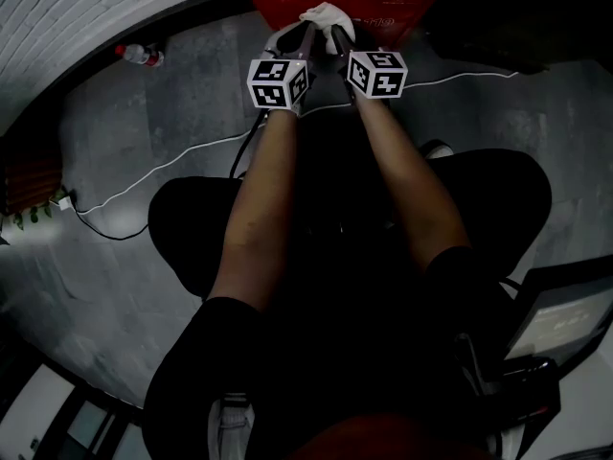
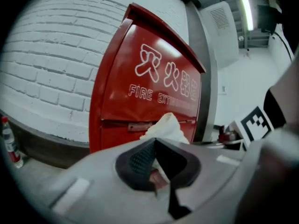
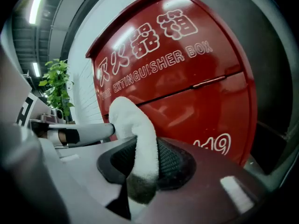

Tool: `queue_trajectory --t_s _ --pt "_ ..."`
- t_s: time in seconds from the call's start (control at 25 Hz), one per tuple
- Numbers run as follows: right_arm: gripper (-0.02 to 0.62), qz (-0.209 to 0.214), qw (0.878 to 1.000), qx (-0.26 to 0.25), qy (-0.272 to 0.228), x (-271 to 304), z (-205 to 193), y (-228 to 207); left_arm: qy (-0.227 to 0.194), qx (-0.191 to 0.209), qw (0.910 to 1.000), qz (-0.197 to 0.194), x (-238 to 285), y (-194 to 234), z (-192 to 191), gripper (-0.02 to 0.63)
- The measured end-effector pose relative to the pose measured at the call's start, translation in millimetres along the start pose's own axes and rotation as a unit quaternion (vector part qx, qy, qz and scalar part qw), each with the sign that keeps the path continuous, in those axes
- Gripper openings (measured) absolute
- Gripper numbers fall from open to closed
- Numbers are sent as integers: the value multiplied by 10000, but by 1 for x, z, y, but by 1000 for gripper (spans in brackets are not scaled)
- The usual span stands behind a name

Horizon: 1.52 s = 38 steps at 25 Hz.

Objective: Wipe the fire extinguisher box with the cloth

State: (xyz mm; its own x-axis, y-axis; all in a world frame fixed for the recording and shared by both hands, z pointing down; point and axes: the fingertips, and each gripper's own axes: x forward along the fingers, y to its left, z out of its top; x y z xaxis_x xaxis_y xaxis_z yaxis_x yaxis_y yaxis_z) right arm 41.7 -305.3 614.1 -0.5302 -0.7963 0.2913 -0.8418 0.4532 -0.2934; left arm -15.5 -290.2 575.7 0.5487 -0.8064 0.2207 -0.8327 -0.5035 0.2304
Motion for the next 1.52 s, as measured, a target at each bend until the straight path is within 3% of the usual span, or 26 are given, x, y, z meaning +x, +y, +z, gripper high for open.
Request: queue_trajectory --t_s 0.48,0.76,0.92,1.16,1.52 --pt "100 -1042 9940 125 -316 -70 31 -106 22 23 9993 -371 18 -38 1 3" --pt "98 -1715 9794 816 -688 -107 35 -165 60 -11 9995 -324 18 -33 -7 3" --pt "98 -1270 9862 606 -869 -100 29 -130 112 -146 9998 -108 7 -15 -14 3" --pt "100 -34 9991 315 -285 -52 -26 -14 146 -393 9984 380 -26 26 -24 2" --pt "100 571 9966 10 595 15 -97 51 535 -376 9949 765 -58 67 -72 3"
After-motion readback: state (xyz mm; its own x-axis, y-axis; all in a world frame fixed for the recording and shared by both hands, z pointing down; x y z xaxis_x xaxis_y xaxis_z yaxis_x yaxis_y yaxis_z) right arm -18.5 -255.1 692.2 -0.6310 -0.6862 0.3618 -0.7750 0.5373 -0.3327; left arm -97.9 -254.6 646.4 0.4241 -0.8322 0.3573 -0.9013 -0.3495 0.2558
